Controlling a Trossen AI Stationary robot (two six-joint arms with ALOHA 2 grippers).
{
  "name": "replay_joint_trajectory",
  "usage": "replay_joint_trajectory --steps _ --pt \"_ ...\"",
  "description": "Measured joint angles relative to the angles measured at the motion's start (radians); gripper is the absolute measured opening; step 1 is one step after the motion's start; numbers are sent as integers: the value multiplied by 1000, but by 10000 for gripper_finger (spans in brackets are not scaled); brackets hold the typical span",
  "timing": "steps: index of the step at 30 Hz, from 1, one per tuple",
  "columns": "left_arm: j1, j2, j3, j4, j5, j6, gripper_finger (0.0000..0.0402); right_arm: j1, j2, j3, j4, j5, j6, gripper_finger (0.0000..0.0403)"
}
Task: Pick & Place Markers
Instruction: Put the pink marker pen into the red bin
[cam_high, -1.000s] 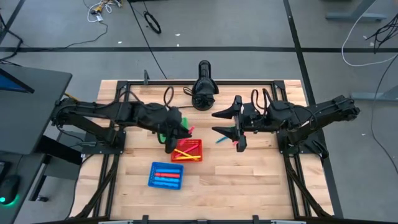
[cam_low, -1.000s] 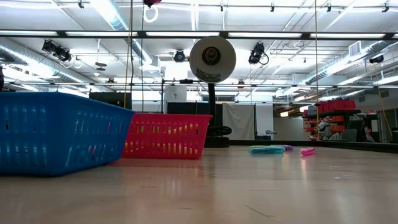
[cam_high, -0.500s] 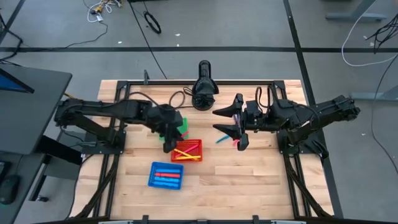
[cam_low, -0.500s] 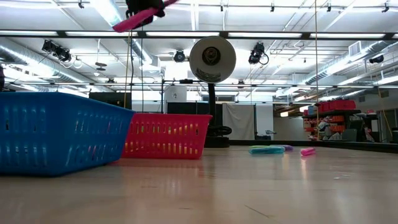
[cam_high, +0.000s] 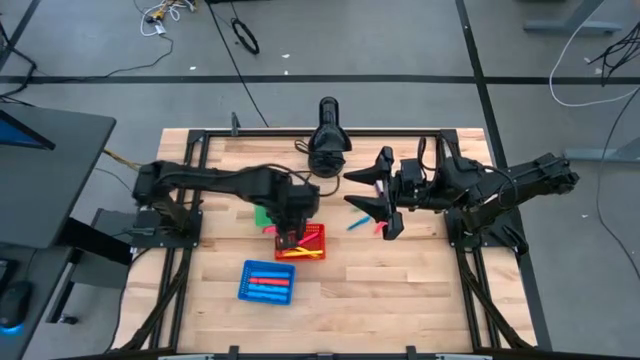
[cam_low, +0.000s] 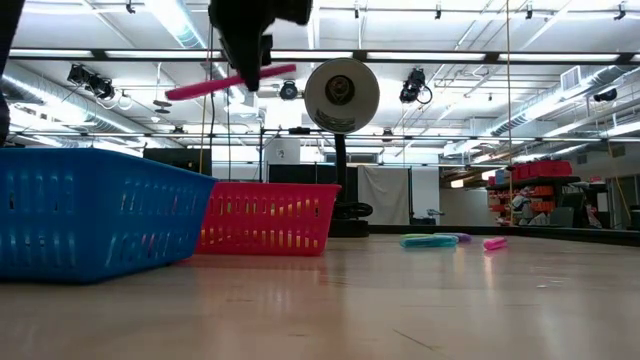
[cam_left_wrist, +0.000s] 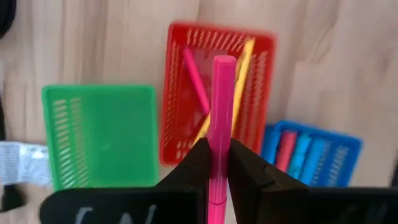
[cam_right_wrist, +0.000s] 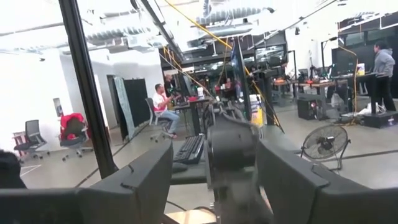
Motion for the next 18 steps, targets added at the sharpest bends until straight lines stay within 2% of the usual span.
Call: replay_joint_trajectory --steps 3,12,18 --pt "-11 44 20 -39 -17 29 36 0 0 0 10 -2 -1 230" --pt "-32 136 19 -18 -73 51 36 0 0 0 22 -2 -1 230" --pt "-44 201 19 34 -68 57 36 0 0 0 27 -2 -21 230"
